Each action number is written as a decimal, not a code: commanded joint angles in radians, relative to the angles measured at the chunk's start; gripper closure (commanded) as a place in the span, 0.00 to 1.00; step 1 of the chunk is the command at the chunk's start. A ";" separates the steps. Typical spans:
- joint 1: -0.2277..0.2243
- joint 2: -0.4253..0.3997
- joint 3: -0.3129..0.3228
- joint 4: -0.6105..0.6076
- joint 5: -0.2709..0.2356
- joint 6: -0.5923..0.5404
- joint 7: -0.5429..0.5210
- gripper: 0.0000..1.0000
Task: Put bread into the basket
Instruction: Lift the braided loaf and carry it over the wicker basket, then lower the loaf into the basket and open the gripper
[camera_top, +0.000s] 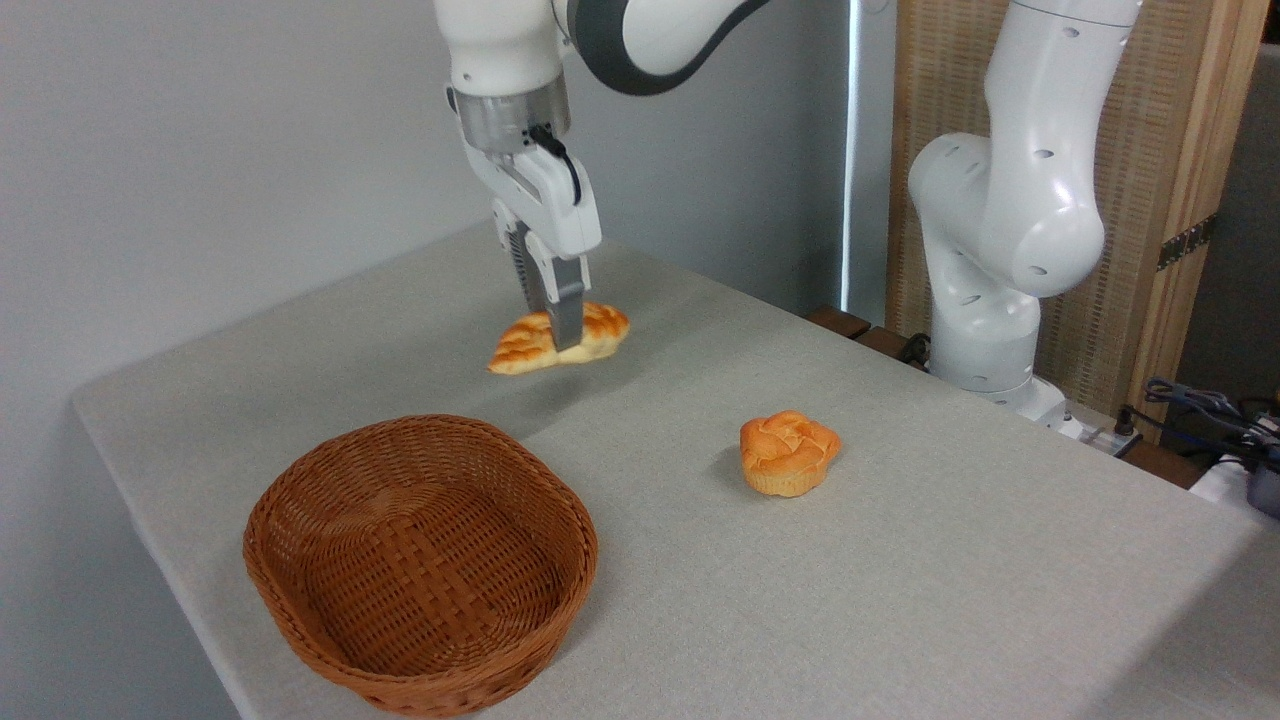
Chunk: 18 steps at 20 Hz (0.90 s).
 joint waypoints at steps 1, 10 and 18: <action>-0.007 0.086 0.051 0.156 -0.010 -0.026 -0.014 0.56; 0.058 0.333 0.066 0.368 -0.059 0.187 -0.011 0.52; 0.059 0.378 0.063 0.365 -0.042 0.269 -0.002 0.45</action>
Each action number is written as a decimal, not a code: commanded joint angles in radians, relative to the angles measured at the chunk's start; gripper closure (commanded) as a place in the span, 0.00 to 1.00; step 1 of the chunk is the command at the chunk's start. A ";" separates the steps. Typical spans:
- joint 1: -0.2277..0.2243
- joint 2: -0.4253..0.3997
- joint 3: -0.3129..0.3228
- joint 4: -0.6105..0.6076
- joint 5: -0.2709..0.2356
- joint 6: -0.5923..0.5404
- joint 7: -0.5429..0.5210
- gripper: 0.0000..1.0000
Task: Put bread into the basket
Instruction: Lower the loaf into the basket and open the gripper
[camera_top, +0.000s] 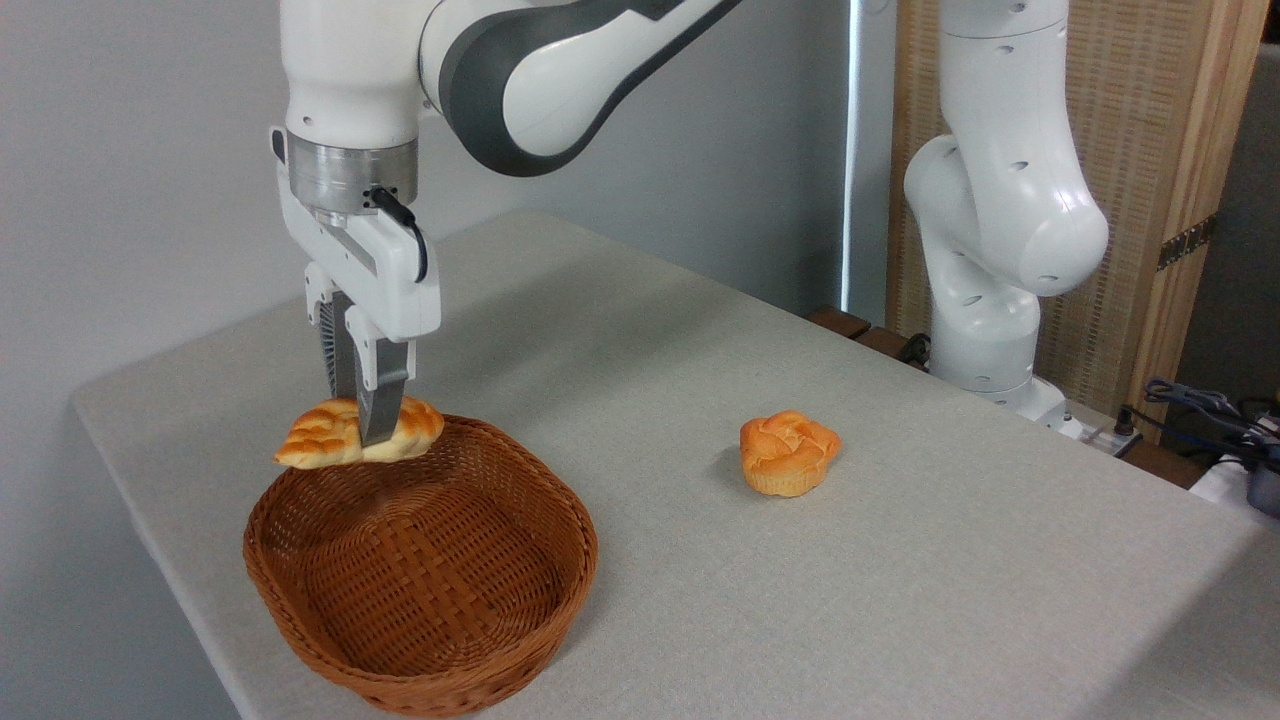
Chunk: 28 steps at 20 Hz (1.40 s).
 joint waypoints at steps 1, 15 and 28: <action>0.000 0.012 0.002 0.014 0.015 0.010 0.000 0.37; -0.002 0.021 -0.009 0.008 0.112 -0.021 -0.008 0.00; -0.002 0.004 -0.003 0.011 0.112 -0.027 -0.014 0.00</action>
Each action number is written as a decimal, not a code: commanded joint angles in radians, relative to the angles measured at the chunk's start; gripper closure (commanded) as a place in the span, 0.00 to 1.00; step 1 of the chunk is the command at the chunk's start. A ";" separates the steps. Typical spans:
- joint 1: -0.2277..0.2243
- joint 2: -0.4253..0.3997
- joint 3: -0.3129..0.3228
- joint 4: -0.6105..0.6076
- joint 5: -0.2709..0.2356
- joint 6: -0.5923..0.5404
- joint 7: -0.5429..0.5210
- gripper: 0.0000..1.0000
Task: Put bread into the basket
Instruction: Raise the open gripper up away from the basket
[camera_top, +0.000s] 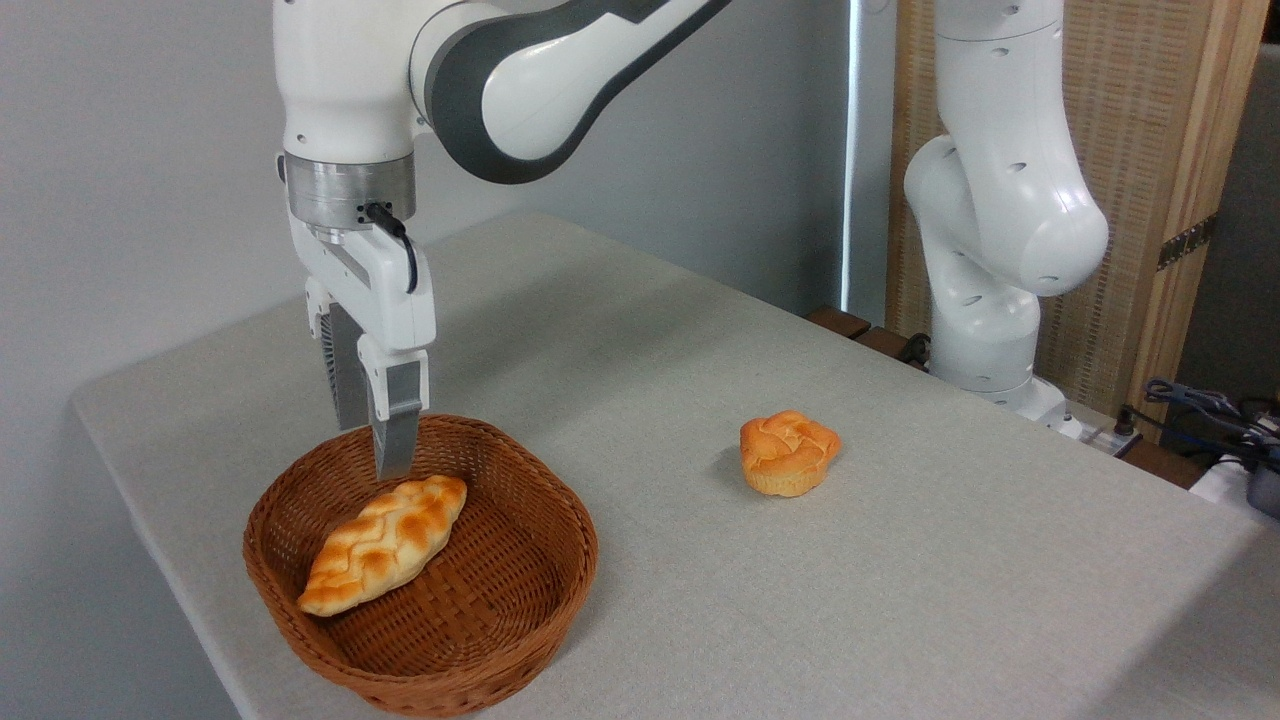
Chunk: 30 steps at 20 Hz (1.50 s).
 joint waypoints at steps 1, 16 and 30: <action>-0.001 -0.031 0.009 0.010 0.015 -0.029 -0.013 0.00; 0.081 -0.077 0.014 0.129 0.004 -0.388 -0.004 0.00; 0.263 -0.039 -0.147 0.270 -0.025 -0.538 -0.011 0.00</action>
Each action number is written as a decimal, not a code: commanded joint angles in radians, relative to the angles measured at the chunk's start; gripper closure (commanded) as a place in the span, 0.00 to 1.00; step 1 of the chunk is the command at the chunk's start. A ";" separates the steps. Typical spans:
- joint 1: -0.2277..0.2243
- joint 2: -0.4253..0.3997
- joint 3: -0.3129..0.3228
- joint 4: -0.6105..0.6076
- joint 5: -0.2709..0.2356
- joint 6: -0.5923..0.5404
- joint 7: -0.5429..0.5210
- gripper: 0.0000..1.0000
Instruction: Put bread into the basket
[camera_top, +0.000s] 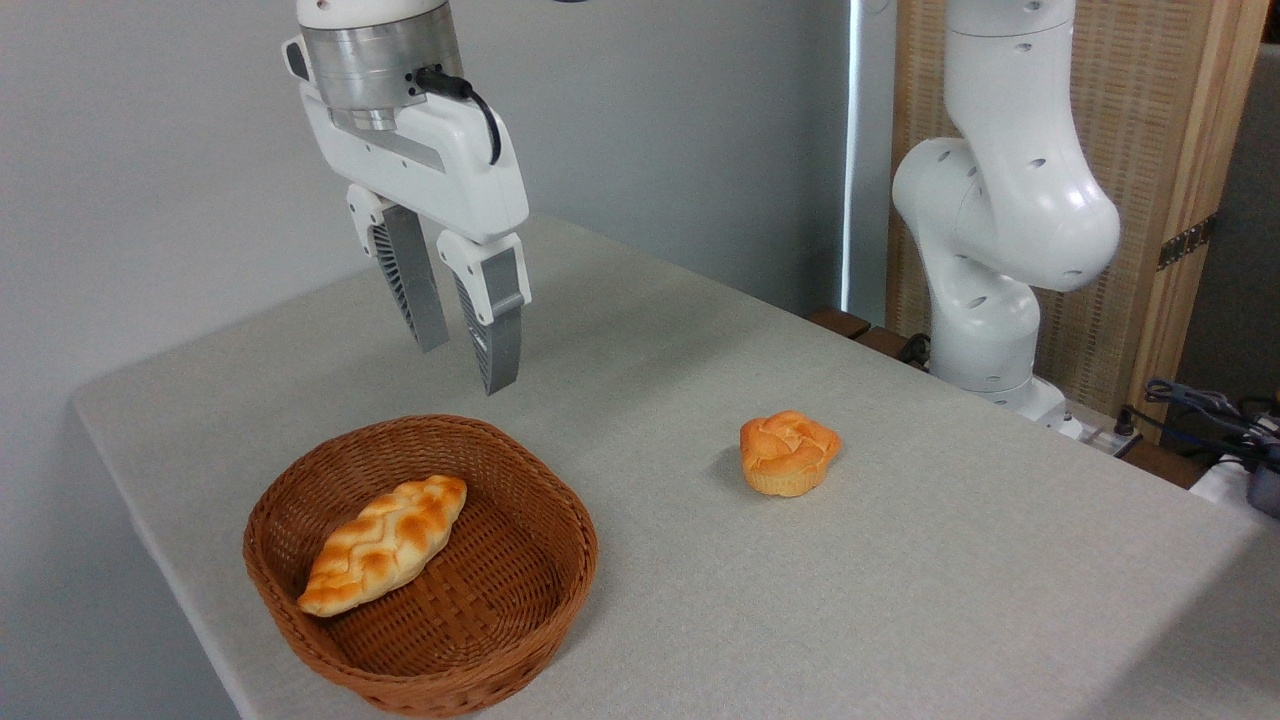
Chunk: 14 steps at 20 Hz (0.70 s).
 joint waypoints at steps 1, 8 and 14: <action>0.048 0.006 -0.068 0.023 -0.009 -0.028 -0.008 0.00; 0.052 -0.057 -0.070 -0.054 -0.008 -0.019 -0.002 0.00; 0.053 -0.092 -0.055 -0.107 -0.008 0.001 0.006 0.00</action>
